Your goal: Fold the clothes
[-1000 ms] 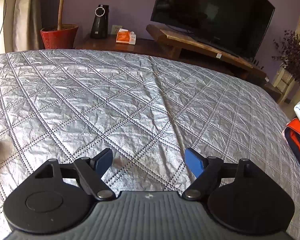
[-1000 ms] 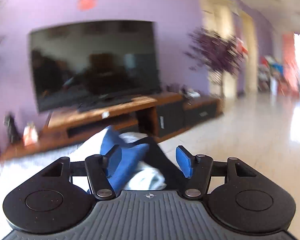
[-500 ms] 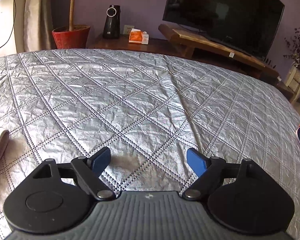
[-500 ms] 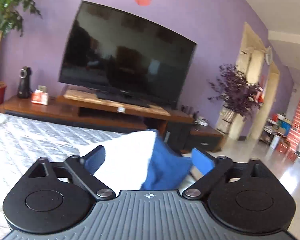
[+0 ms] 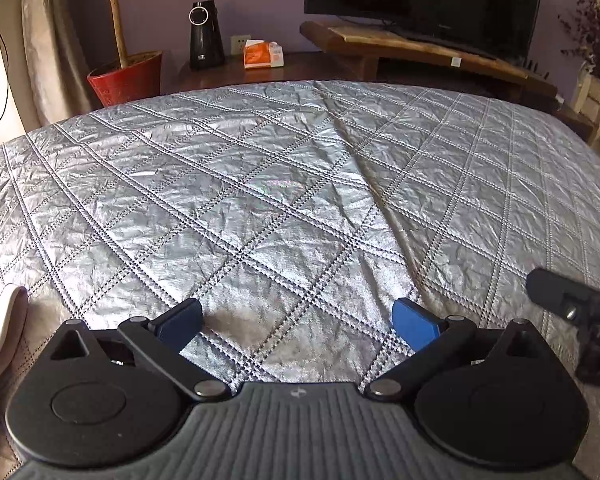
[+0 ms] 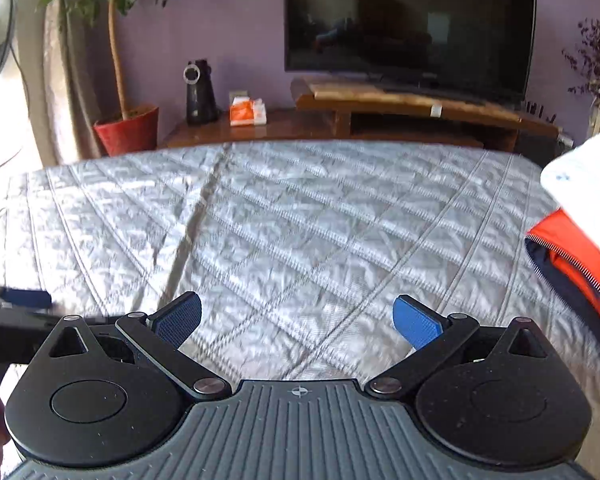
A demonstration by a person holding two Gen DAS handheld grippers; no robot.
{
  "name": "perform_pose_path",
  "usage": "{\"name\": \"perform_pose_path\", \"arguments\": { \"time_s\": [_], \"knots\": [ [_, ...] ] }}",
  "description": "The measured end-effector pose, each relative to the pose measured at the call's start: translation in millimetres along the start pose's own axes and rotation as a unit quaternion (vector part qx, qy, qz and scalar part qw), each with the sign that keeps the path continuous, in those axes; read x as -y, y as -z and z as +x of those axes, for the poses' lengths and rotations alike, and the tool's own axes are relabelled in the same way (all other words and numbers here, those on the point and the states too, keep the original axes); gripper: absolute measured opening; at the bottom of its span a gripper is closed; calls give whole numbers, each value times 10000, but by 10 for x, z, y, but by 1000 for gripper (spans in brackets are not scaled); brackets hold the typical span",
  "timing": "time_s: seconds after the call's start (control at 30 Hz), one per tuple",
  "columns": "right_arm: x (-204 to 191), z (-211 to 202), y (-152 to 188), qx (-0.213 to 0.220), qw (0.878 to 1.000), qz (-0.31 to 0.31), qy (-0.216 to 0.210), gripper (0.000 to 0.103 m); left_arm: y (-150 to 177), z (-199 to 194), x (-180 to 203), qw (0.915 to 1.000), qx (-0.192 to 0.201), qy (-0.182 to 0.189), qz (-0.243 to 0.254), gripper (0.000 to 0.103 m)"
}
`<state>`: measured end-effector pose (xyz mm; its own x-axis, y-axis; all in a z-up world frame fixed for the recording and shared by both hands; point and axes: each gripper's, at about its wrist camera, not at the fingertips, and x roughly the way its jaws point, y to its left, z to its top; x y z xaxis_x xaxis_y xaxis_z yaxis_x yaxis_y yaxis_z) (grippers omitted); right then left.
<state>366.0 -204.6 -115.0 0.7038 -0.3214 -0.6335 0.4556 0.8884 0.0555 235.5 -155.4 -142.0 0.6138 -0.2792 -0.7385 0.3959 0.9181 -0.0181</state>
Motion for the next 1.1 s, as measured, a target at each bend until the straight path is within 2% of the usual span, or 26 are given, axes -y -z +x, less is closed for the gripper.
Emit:
{"name": "perform_pose_path", "arguments": {
  "time_s": [0.07,0.17,0.3,0.37,0.5,0.6,0.7,0.77,0.87,0.97,1.03,1.1],
  "knots": [
    [-17,62,70,-240,9993,222,-201,103,-8,-8,-16,10000,37,-1,-91,101],
    [-72,28,86,-117,9998,50,-178,103,18,-35,-31,9998,111,-62,-151,101],
    [6,-60,109,-242,9994,162,-173,103,115,-158,-61,9994,179,-46,-301,100],
    [61,-193,132,-153,9998,147,25,103,184,-266,-48,9990,281,-40,-336,100],
    [256,-646,162,141,9950,368,918,103,394,-666,41,9982,402,-22,-438,100],
    [352,-1156,230,265,9930,359,1097,103,529,-1039,267,9990,432,97,11,100],
    [448,-1666,298,389,9904,350,1276,103,669,-1596,354,9962,687,114,521,100],
    [510,-2000,344,463,9887,354,1381,103,642,-1826,375,9947,815,232,590,102],
    [530,-2293,522,355,9904,642,1168,103,632,-2038,384,9938,920,423,453,102],
    [553,-2503,761,200,9892,1016,1035,103,779,-2264,383,9927,1033,427,450,102],
    [537,-2619,823,366,9880,1116,1006,103,817,-2350,431,9930,1014,366,474,102],
    [487,-2638,829,403,9902,959,935,103,848,-2360,472,9940,936,364,442,102]
  ]
}}
